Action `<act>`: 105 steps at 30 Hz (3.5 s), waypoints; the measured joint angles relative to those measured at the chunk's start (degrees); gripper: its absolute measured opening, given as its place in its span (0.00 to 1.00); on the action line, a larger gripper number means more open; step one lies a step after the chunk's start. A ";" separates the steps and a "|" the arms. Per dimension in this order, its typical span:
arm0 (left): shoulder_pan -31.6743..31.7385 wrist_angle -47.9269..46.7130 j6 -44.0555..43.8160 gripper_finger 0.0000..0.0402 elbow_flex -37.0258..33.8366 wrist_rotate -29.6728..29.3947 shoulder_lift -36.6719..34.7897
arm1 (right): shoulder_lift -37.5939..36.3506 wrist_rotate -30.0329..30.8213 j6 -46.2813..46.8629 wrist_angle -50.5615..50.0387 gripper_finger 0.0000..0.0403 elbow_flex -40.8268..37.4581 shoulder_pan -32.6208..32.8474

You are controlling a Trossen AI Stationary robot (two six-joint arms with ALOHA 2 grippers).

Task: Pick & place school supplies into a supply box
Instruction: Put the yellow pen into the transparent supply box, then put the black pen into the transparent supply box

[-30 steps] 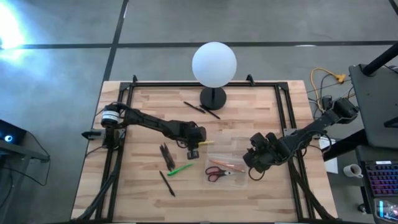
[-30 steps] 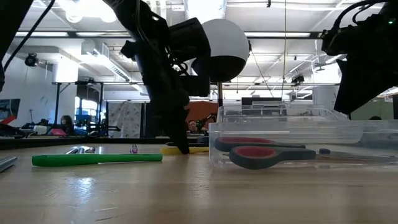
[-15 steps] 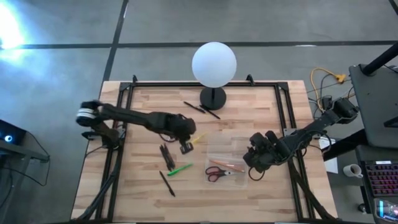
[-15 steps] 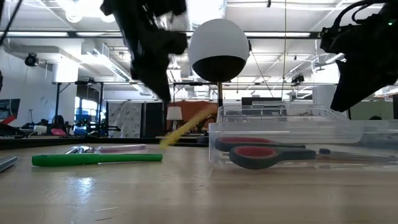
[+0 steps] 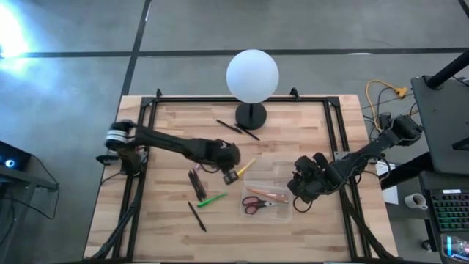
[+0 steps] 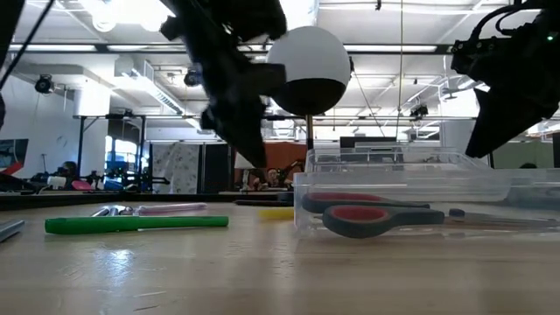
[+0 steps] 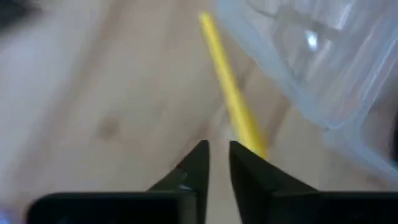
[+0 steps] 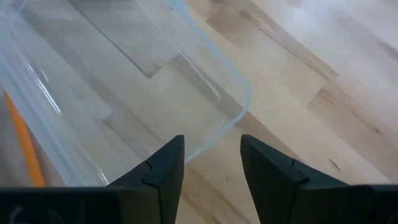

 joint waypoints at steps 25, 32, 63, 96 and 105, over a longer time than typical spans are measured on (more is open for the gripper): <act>-1.97 6.10 2.89 0.06 0.65 -1.70 17.26 | 0.00 -2.30 0.67 -0.07 0.35 -0.94 0.09; -1.88 0.03 -1.80 0.06 -3.31 0.57 12.90 | 0.00 -2.24 0.67 -0.32 0.36 -0.94 0.09; -11.08 9.06 4.65 0.06 -0.82 -3.76 -9.21 | -6.16 6.35 9.92 -7.76 0.34 0.02 0.17; -9.47 -40.97 12.51 0.46 45.59 -14.78 16.05 | -19.56 3.01 -8.08 -8.31 0.34 -0.96 -0.07; 7.42 -30.70 37.14 0.41 28.32 -10.27 9.15 | -18.22 4.75 -20.82 0.48 0.34 -1.16 -3.58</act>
